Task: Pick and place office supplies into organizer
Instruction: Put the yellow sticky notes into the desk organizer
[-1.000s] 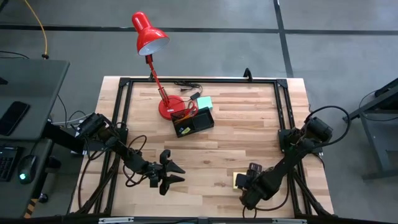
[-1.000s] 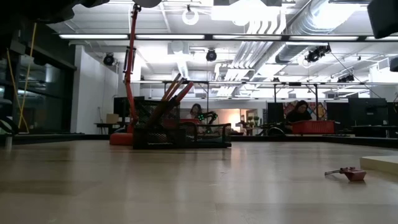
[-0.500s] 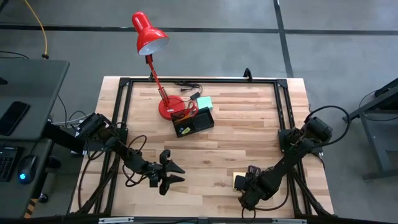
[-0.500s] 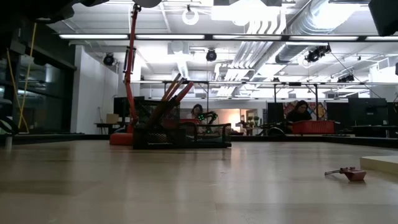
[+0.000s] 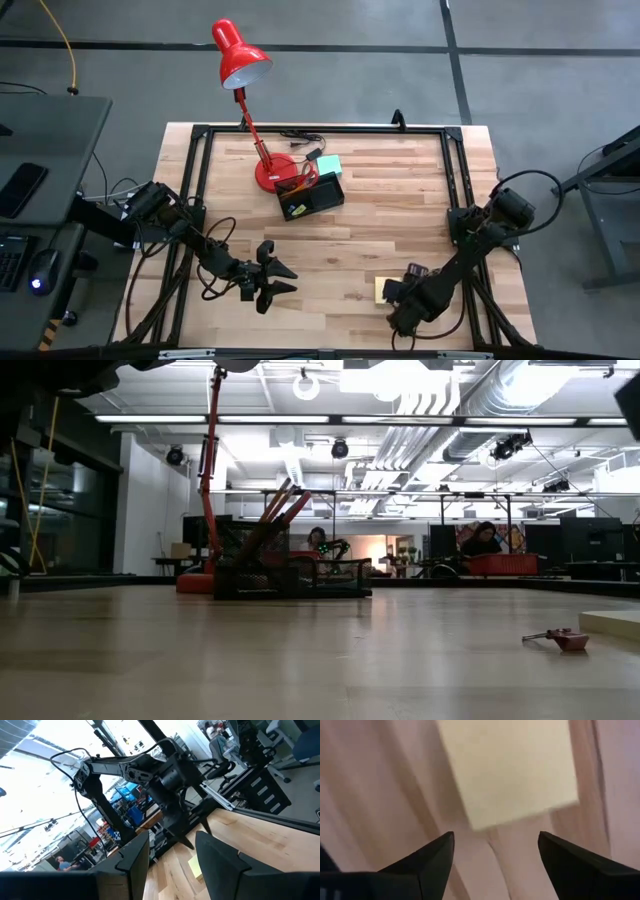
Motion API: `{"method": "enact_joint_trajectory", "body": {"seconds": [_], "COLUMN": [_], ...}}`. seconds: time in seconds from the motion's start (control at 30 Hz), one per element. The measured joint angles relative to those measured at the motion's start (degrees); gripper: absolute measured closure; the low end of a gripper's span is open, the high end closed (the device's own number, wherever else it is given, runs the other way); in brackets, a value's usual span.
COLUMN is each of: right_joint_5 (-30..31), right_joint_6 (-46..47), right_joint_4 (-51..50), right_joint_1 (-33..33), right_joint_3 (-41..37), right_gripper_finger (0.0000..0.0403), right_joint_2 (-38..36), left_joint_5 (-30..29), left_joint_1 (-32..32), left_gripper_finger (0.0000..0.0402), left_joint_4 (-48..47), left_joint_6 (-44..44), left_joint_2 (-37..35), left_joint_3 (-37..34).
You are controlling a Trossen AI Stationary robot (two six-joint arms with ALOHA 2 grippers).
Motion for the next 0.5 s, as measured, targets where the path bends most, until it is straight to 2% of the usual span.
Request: {"method": "enact_joint_trajectory", "body": {"seconds": [0.33,0.5], "right_joint_5": [0.32,8.35], "right_joint_6": [0.99,2.02], "right_joint_4": [-9.33,-17.64], "right_joint_1": [-0.16,-0.58], "right_joint_3": [0.00,0.00], "right_gripper_finger": [0.0127,0.0127], "right_joint_2": [0.00,0.00], "left_joint_5": [0.07,0.07], "left_joint_1": [-0.02,-0.02], "left_gripper_finger": [0.0250,0.0250], "left_joint_4": [0.01,0.01], "left_joint_6": [1.00,0.94], "left_joint_2": [-0.10,-0.13], "left_joint_3": [0.00,0.00]}}
